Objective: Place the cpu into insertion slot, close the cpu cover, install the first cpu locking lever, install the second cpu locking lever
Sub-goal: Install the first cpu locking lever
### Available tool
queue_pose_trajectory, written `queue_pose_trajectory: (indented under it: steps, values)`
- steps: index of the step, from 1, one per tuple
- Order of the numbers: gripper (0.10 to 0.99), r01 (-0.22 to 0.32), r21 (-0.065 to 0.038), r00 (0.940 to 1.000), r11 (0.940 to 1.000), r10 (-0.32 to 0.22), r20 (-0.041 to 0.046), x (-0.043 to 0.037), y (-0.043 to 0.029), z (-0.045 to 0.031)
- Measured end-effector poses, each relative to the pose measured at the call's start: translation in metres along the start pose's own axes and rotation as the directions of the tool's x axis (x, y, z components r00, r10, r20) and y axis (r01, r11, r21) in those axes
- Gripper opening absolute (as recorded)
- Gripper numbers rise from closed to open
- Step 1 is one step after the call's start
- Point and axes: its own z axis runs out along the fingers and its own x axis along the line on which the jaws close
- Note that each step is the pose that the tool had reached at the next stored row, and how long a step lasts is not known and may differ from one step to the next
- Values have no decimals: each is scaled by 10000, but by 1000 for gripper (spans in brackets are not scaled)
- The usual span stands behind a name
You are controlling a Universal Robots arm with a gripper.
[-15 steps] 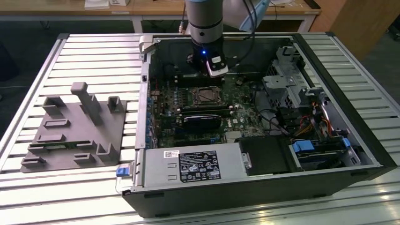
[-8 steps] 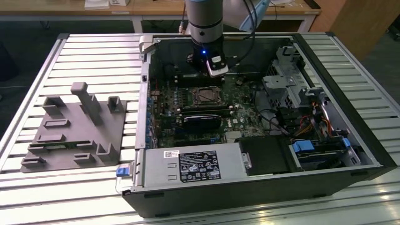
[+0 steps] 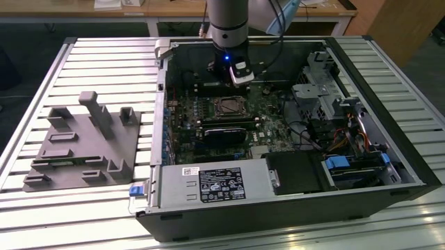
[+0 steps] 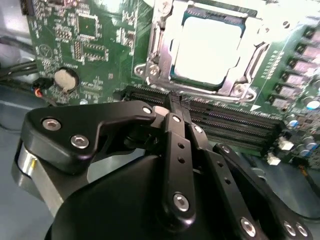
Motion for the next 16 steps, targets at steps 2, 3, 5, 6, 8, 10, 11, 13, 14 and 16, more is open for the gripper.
queue_pose_trajectory:
  steps: [2, 3, 5, 6, 8, 10, 11, 13, 14, 16]
  values:
    - [106, 15, 182, 10000, 9998, -14, -14, 0, 0, 2]
    - [106, 24, 271, 10000, 9996, -23, -18, 0, -1, 2]
    - [106, 40, 449, 10000, 9990, -39, -29, -2, -7, 3]
    - [106, 48, 533, 10000, 9986, -46, -37, -4, -11, 3]
    - [106, 63, 704, 10000, 9975, -59, -55, -8, -22, 2]
    - [106, 77, 858, 10000, 9963, -72, -61, -14, -38, 1]
    - [106, 84, 915, 10000, 9958, -79, -56, -18, -50, -1]
    - [106, 90, 984, 10000, 9951, -87, -38, -29, -78, -4]
    - [106, 93, 1013, 10000, 9948, -91, -28, -35, -94, -6]
    - [106, 97, 1063, 10000, 9943, -97, -10, -47, -124, -9]
